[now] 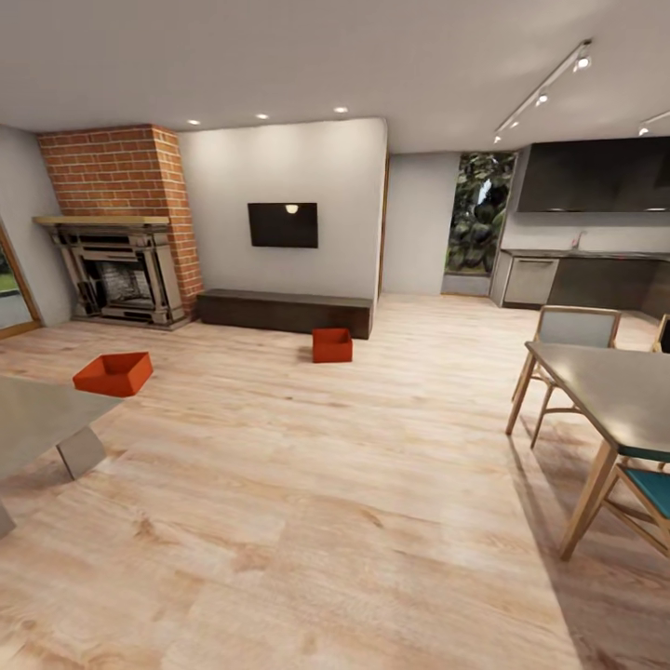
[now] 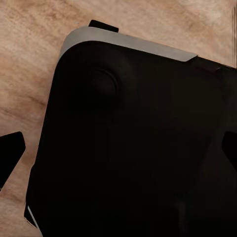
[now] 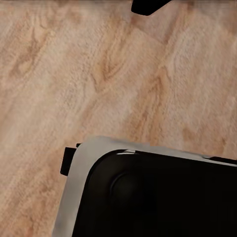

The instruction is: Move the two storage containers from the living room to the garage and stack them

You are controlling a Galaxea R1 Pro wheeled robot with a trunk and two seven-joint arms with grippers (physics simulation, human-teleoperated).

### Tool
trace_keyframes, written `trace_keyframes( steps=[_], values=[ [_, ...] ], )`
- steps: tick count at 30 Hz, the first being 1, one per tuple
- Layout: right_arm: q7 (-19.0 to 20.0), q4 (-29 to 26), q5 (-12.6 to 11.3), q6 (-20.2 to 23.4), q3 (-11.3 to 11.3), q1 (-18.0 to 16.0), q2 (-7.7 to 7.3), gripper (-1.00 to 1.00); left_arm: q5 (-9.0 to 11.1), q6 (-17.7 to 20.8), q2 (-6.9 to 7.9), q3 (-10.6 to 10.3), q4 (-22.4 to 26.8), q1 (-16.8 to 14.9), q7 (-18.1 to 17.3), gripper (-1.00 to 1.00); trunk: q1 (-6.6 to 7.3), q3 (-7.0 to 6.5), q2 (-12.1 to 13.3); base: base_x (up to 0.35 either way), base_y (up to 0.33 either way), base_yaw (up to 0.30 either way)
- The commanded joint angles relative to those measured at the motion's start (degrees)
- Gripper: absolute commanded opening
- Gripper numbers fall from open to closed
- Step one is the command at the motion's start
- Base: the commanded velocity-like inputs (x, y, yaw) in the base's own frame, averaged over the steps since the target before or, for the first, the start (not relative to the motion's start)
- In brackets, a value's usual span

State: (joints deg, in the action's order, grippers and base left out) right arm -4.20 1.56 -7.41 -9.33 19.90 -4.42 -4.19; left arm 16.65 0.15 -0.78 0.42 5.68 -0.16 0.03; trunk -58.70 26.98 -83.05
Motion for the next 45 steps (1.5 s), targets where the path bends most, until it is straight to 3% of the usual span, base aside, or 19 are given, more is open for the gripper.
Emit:
trace_keyframes(
  steps=[1, 45],
  values=[
    [0.0, 0.1, -0.6, -0.3, 0.5, -0.1, 0.04, 1.00, 0.3, 0.0, -0.01, 0.0, 0.0, 0.0, 0.0, 1.00, -0.03, 0.06, 0.0, 0.317, -0.085, 0.000],
    [-0.1, 0.2, -0.6, -0.3, 0.4, -0.1, -0.03, 1.00, 0.3, 0.0, -0.08, 0.1, 0.0, 0.0, 0.1, 1.00, -0.03, 0.06, 0.0, 0.317, -0.074, 0.000]
  ],
)
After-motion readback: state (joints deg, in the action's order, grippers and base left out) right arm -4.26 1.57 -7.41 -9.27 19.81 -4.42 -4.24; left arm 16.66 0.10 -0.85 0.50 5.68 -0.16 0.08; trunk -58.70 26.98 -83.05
